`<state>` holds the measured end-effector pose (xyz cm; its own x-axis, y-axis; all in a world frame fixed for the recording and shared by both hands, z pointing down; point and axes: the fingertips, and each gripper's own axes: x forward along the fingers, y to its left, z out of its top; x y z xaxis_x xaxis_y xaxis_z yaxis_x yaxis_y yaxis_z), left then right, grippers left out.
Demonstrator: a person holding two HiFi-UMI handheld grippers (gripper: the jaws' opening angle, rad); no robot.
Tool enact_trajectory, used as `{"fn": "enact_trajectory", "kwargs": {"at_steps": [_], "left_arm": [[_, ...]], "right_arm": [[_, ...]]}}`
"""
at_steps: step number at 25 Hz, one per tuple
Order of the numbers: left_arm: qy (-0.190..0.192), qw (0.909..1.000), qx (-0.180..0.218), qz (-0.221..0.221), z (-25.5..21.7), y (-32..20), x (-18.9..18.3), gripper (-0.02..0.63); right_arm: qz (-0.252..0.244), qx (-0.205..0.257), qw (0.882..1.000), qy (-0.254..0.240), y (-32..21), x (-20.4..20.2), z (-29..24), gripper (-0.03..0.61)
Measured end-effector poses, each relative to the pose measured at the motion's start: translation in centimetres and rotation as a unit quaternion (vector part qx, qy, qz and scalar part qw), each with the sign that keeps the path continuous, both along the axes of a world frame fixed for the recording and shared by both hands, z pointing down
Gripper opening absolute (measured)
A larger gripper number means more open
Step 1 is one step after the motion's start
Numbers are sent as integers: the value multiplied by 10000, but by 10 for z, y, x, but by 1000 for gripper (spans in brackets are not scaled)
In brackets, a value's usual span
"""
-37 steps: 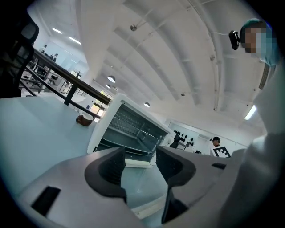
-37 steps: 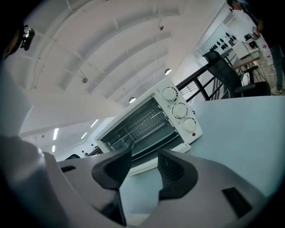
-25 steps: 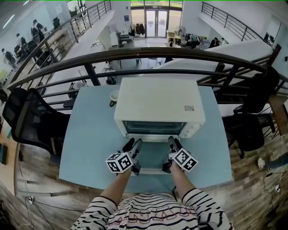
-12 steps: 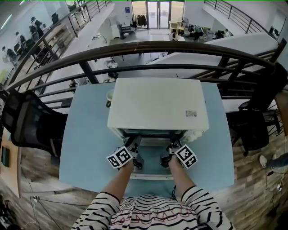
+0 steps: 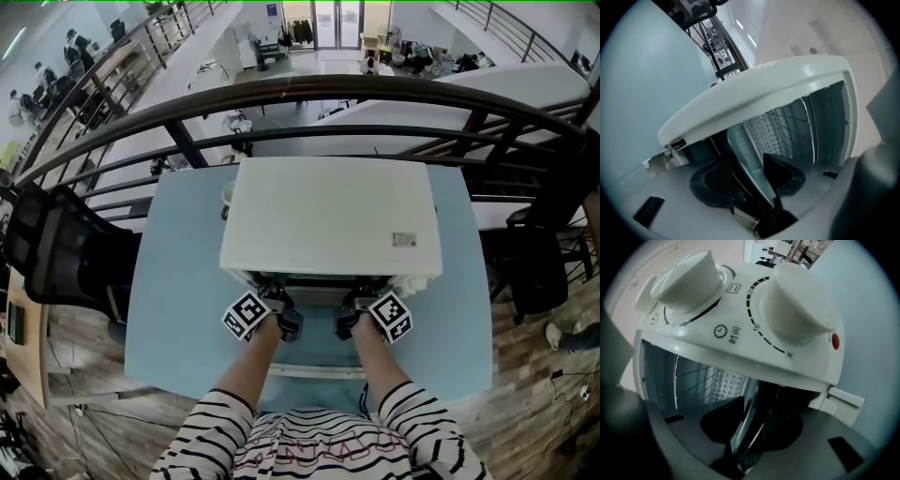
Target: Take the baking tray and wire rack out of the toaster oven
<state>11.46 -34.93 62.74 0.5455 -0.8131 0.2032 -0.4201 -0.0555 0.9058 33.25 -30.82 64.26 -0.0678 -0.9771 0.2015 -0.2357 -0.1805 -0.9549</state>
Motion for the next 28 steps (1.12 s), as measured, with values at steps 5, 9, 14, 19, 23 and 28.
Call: {"fn": "enact_trajectory", "kwargs": {"at_steps": [5,9,14,19,23,28], "left_arm": [[259,9993,-245,-73,7,0,1,187],[409,9979,-505,-70,15,12,-3,126],[751,9951,-637,-42,18,34,-6,110],[1005,9922,-732,-71,17,59,-14,100],[1119,9910,-732,-48,17,80,-21,98],[1203,9901,-723,35,14,102,-25,98]], "right_arm": [[-7,-57,9992,-404,9,1,1,101],[89,-132,9983,-561,23,-1,4,94],[182,-161,9979,-604,45,-3,6,91],[275,-144,9973,-670,71,-11,5,89],[364,-116,9967,-717,93,-17,4,87],[471,-55,9960,-754,116,-22,2,87]]}}
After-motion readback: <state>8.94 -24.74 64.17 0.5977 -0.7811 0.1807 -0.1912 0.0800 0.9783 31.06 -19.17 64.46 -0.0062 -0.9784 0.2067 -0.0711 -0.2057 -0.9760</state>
